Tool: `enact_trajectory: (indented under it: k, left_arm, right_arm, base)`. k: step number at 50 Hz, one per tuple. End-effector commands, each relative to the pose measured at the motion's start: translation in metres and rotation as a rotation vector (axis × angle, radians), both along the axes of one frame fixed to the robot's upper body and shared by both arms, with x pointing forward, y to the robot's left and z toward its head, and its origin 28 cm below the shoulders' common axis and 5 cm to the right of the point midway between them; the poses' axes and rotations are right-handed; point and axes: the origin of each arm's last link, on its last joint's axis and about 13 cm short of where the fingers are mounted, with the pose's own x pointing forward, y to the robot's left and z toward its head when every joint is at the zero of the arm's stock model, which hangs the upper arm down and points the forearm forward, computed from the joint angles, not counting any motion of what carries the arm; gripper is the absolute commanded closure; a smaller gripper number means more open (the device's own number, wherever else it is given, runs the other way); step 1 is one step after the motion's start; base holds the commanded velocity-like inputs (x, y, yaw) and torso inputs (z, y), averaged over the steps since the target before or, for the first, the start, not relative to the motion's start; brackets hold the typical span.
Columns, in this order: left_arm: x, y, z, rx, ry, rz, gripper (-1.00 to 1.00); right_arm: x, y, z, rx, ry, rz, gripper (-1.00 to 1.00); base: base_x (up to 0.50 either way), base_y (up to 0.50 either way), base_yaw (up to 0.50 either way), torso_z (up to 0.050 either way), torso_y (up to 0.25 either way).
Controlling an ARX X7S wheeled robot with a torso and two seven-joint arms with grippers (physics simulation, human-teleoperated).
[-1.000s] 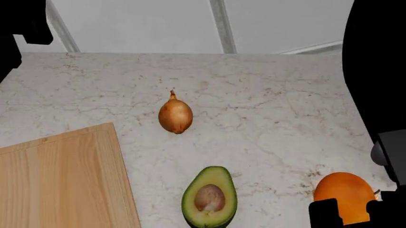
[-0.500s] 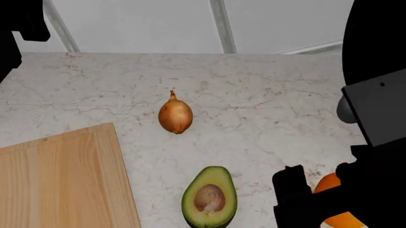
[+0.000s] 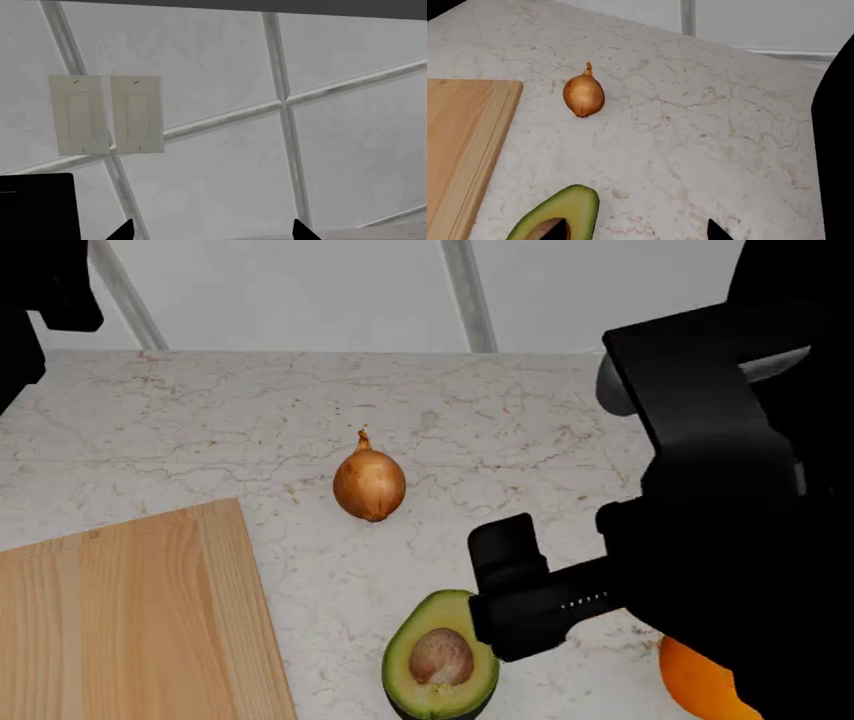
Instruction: Clear the non-vegetable object off the cutting board and place the vegetables onto it.
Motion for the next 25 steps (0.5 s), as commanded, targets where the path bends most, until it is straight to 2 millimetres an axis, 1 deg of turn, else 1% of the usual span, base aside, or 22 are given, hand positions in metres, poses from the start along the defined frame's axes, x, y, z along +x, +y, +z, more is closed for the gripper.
enact_trajectory:
  k: [1,10,11,12,19,25]
  left_arm:
    - [0.001,0.0,0.001,0.003,-0.002,0.0,-1.0]
    - [0.001,0.002,0.001,-0.003,-0.001,0.001,-1.0]
    - [0.001,0.002,0.001,-0.003,-0.001,0.001,-1.0]
    - [0.0,0.002,0.001,-0.004,-0.002,0.001,-1.0]
    - [0.001,0.003,-0.003,-0.011,0.005,0.003,-1.0]
    - [0.0,0.004,-0.004,-0.019,0.004,0.002,-1.0]
  right_arm:
    - [0.022,0.015,0.014,0.019,0.067,-0.07,-1.0]
    - [0.032,0.031,0.024,0.041,0.139,-0.048,-1.0]
    - [0.032,0.032,0.024,0.072,0.151,-0.049,-1.0]
    - [0.034,0.034,0.023,0.046,0.149,-0.049,-1.0]
    - [0.039,0.045,0.02,0.063,0.203,-0.041,-1.0]
    - [0.045,0.052,0.017,0.05,0.207,-0.047,-1.0]
  base:
    - [0.0,0.0,0.0,0.0,0.0]
    - [0.0,0.0,0.0,0.0,0.0]
    - [0.0,0.0,0.0,0.0,0.0]
    - [0.0,0.0,0.0,0.0,0.0]
    - [0.0,0.0,0.0,0.0,0.0]
    - [0.0,0.0,0.0,0.0,0.0]
